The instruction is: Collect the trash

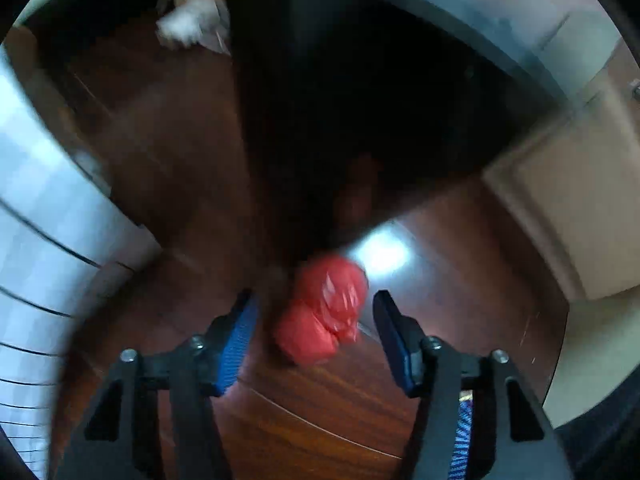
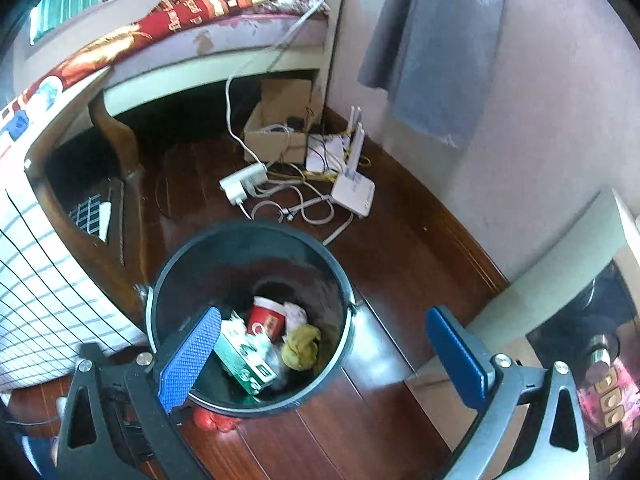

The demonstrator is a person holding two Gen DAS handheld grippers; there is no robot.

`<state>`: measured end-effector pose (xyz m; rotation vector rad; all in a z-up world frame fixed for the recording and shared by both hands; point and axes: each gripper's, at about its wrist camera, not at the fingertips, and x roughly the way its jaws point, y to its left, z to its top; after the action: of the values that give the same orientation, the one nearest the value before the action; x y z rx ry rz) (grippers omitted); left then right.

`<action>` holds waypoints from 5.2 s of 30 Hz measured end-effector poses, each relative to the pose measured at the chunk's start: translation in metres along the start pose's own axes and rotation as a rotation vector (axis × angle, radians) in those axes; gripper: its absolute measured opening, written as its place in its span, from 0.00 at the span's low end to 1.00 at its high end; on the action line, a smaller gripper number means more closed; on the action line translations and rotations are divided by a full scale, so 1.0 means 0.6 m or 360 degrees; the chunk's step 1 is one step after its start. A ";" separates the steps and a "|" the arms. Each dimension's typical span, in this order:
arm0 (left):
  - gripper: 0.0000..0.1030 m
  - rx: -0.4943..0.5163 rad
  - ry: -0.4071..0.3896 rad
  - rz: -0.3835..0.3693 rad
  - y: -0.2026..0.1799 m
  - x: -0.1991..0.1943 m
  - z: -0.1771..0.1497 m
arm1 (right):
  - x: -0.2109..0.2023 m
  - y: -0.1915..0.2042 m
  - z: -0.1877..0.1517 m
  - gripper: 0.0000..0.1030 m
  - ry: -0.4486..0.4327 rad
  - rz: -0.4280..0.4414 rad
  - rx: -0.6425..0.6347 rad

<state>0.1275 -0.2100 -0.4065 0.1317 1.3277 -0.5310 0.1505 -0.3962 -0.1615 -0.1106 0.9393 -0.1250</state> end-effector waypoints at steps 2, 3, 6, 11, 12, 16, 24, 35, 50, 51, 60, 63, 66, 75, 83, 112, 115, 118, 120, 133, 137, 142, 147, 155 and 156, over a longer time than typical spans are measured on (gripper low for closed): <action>0.52 0.0012 0.0087 0.0000 -0.007 0.050 -0.010 | 0.008 -0.015 -0.003 1.00 0.0025 0.0002 0.0011; 0.50 0.0015 0.0122 -0.0005 -0.010 0.069 -0.013 | 0.011 -0.020 -0.003 1.00 0.0032 0.0001 0.0019; 0.35 -0.0003 0.0243 -0.0050 -0.015 0.120 -0.021 | 0.021 -0.038 0.001 1.00 0.0042 0.0001 0.0065; 0.10 -0.0015 0.0165 -0.0079 -0.009 0.080 -0.009 | 0.039 -0.061 0.009 1.00 0.0061 0.0006 0.0143; 0.10 -0.0006 0.0132 -0.0080 -0.010 0.061 -0.011 | 0.042 -0.061 0.014 1.00 0.0060 0.0025 0.0170; 0.09 -0.0038 -0.0026 -0.0013 0.003 -0.039 -0.027 | 0.043 -0.050 0.026 1.00 0.0050 0.0068 0.0199; 0.09 -0.0097 -0.0393 0.0128 0.032 -0.234 0.000 | 0.017 -0.016 0.017 1.00 0.0044 0.0090 0.0136; 0.09 0.0079 -0.0730 0.0139 -0.033 -0.388 0.089 | -0.027 -0.014 0.014 1.00 -0.0024 0.0091 0.0117; 0.70 0.0120 -0.0581 0.0212 -0.072 -0.351 0.175 | -0.011 -0.083 0.002 1.00 0.0022 0.0011 0.0249; 0.79 0.0115 -0.0584 0.0232 -0.070 -0.356 0.174 | -0.010 -0.084 0.002 1.00 0.0022 0.0013 0.0253; 0.92 0.0040 -0.0739 0.0379 -0.034 -0.446 0.159 | -0.030 -0.046 0.025 1.00 -0.0051 0.0059 0.0196; 0.93 0.0005 -0.0789 0.0422 -0.015 -0.479 0.149 | -0.040 -0.018 0.038 1.00 -0.0083 0.0089 0.0152; 0.93 -0.0053 -0.0852 0.0459 0.015 -0.510 0.139 | -0.049 0.014 0.054 1.00 -0.0123 0.0130 0.0107; 0.93 -0.0258 -0.0982 0.0629 0.116 -0.596 0.090 | -0.095 0.159 0.112 1.00 -0.0294 0.0340 -0.0102; 0.93 -0.0538 -0.1077 0.0845 0.242 -0.676 -0.015 | -0.149 0.322 0.154 1.00 -0.0496 0.0550 -0.0319; 0.86 -0.1198 -0.1067 0.1151 0.576 -0.743 -0.207 | -0.093 0.829 0.324 0.94 -0.0312 0.0998 -0.0817; 0.79 -0.1200 -0.1067 0.1108 0.583 -0.743 -0.205 | -0.061 0.857 0.342 0.87 -0.0227 0.1023 -0.0839; 0.60 -0.1210 -0.1060 0.1021 0.593 -0.739 -0.212 | -0.040 0.875 0.343 0.79 -0.0150 0.1013 -0.0867; 0.40 -0.1195 -0.1060 0.0954 0.599 -0.736 -0.214 | -0.035 0.882 0.336 0.52 -0.0127 0.1025 -0.0876; 0.36 -0.1108 -0.1176 0.0912 0.567 -0.766 -0.216 | -0.153 0.836 0.275 0.51 -0.0356 0.1283 -0.0919; 0.36 -0.1077 -0.1170 0.0912 0.557 -0.768 -0.216 | -0.162 0.843 0.254 0.52 -0.0293 0.1287 -0.0989; 0.36 -0.1092 -0.1135 0.0901 0.557 -0.761 -0.226 | -0.125 0.884 0.239 0.55 -0.0128 0.1298 -0.1015; 0.36 -0.1096 -0.1099 0.0882 0.560 -0.756 -0.231 | -0.111 0.937 0.233 0.82 -0.0109 0.1189 -0.1068; 0.36 -0.0991 -0.1160 0.0864 0.524 -0.770 -0.218 | -0.182 0.891 0.232 0.52 -0.0308 0.1252 -0.1098; 0.36 -0.0976 -0.1170 0.0858 0.516 -0.771 -0.214 | -0.189 0.874 0.233 0.52 -0.0330 0.1246 -0.1076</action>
<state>0.0844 0.2462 -0.0649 -0.1990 0.6359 0.2899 0.2280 0.1444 -0.0673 -0.3616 0.7291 0.9184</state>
